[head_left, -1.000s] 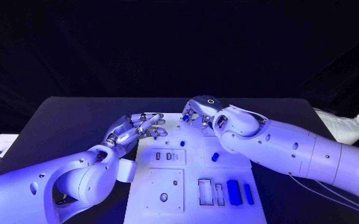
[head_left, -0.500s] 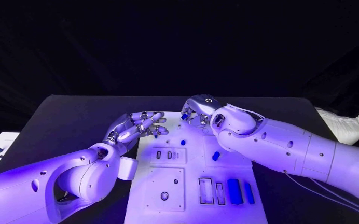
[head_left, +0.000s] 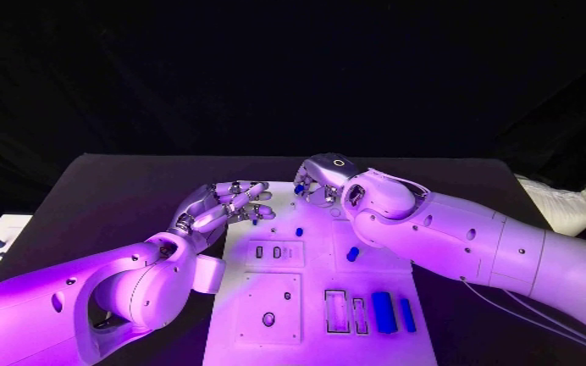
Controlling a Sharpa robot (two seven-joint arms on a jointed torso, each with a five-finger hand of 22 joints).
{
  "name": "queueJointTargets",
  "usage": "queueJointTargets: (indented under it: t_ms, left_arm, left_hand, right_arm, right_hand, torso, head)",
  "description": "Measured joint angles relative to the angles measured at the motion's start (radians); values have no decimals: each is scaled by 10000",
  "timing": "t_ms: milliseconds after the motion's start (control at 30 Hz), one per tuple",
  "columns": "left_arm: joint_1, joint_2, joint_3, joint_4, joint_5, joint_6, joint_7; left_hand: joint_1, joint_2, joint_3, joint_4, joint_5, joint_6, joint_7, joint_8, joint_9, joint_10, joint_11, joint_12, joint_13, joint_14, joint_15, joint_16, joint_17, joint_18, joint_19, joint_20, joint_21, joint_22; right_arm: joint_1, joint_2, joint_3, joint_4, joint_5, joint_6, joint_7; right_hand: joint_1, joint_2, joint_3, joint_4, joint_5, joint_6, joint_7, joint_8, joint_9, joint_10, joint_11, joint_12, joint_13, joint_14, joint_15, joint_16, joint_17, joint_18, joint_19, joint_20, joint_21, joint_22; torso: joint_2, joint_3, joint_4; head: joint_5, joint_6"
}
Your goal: Assemble the parts on the task board
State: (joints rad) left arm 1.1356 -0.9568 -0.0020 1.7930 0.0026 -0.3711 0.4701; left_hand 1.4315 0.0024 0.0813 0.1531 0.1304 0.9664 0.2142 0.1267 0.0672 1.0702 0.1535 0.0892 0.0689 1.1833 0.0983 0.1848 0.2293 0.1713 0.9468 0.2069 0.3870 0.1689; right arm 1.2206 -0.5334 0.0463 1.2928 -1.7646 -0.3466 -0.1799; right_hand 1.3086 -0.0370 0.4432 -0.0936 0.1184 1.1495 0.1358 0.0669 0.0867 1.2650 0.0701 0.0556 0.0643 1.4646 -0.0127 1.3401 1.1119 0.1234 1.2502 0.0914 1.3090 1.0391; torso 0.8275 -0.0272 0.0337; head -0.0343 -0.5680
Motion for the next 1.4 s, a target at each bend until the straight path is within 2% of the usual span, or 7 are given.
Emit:
queueJointTargets:
  t_ms: [233, 333, 633, 933, 967, 1267, 1400]
  left_arm:
    - [2, 3, 0, -2, 0, 1, -5]
    - [3, 3, 0, -2, 0, 1, -6]
    - [5, 3, 0, 52, 0, 0, -6]
    - [10, -3, 0, 54, 1, 0, -4]
    - [10, -4, 0, 54, 1, 0, -4]
    - [11, -27, 0, 44, 2, -1, -4]
    - [12, -63, 0, 41, 2, -2, -4]
  left_hand:
    - [0, 0, 0, 0, 0, 0, 0, 0, 0, 0, 0, 0, 0, 0, 0, 0, 0, -1, 0, 0, 0, -9]
    - [0, 0, 0, 0, 0, 0, 0, 0, 0, 0, 0, 0, 0, 0, 0, 0, -1, 0, 0, 0, 0, -9]
    - [0, 0, 1, -59, 0, 0, 0, 0, 0, 0, 0, 0, 0, 0, 0, 0, 12, -1, 0, 0, 0, -8]
    - [0, 0, 1, -58, 0, 0, 0, 0, 0, 0, 0, 0, 1, 0, 0, 0, 11, -1, 0, 0, 0, -7]
    - [0, 0, 1, -58, 0, 0, 0, 0, 0, 0, 0, 0, 0, 0, 0, 0, 11, 0, 0, 0, 0, -7]
    - [0, 1, 1, -58, 0, 0, 0, 0, 0, 0, 0, 0, 0, 0, 0, 0, 10, -1, 0, 0, 0, -7]
    - [0, 0, 1, -58, 0, 0, 0, 0, 1, 0, 0, 0, 0, 0, 0, 0, 11, -2, 0, 0, 0, -6]
  right_arm:
    - [9, 101, -6, -129, 0, 37, -9]
    - [6, 154, -21, -195, 0, 96, -27]
    - [2, 239, -44, -320, 6, 197, -65]
    - [2, 196, -54, -345, 9, 196, -128]
    - [2, 184, -54, -336, 10, 187, -131]
    - [2, -279, -57, 185, 42, -67, -134]
    - [2, -780, -44, 738, 143, -212, -135]
  right_hand:
    - [-1, -1, 42, 43, 0, -37, 6, -57, 38, -104, 3, 14, 6, 0, 0, 39, -1, 0, 0, 0, 39, -1]
    - [-21, -22, 83, 117, -4, -109, 72, -70, 38, -252, 65, 46, 22, 37, 37, 39, -5, 0, -1, 0, 39, -2]
    - [-192, -407, 71, 322, -103, -627, 166, -11, -73, -755, 212, 93, -33, 21, 167, 39, -201, 1, -147, 147, 37, -158]
    - [-228, -725, -89, 611, -159, -1045, 363, -36, -155, -1821, 430, 92, -37, 17, 379, -328, -854, 1, -720, 357, -424, -931]
    - [-223, -729, -130, 640, -169, -1083, 336, -36, -155, -1879, 446, 93, -32, 0, 396, -329, -896, 2, -720, 358, -426, -978]
    - [-189, -764, -253, 689, -220, -1117, 369, -36, -165, -1908, 452, 92, -20, 0, 396, -368, -990, 1, -791, 357, -466, -1052]
    - [-134, -817, -335, 715, -215, -1117, 369, -36, -164, -1887, 452, 135, 12, 0, 396, -405, -1018, 1, -791, 357, -466, -1052]
  torso:
    - [12, -6, 2]
    - [16, -2, 4]
    - [31, -1, 7]
    - [36, -2, 5]
    - [38, -1, 5]
    - [41, 7, 2]
    - [41, 17, -27]
  head:
    - [0, -4]
    - [-2, -4]
    - [3, -9]
    - [6, -17]
    - [5, -17]
    - [15, -3]
    - [20, 18]
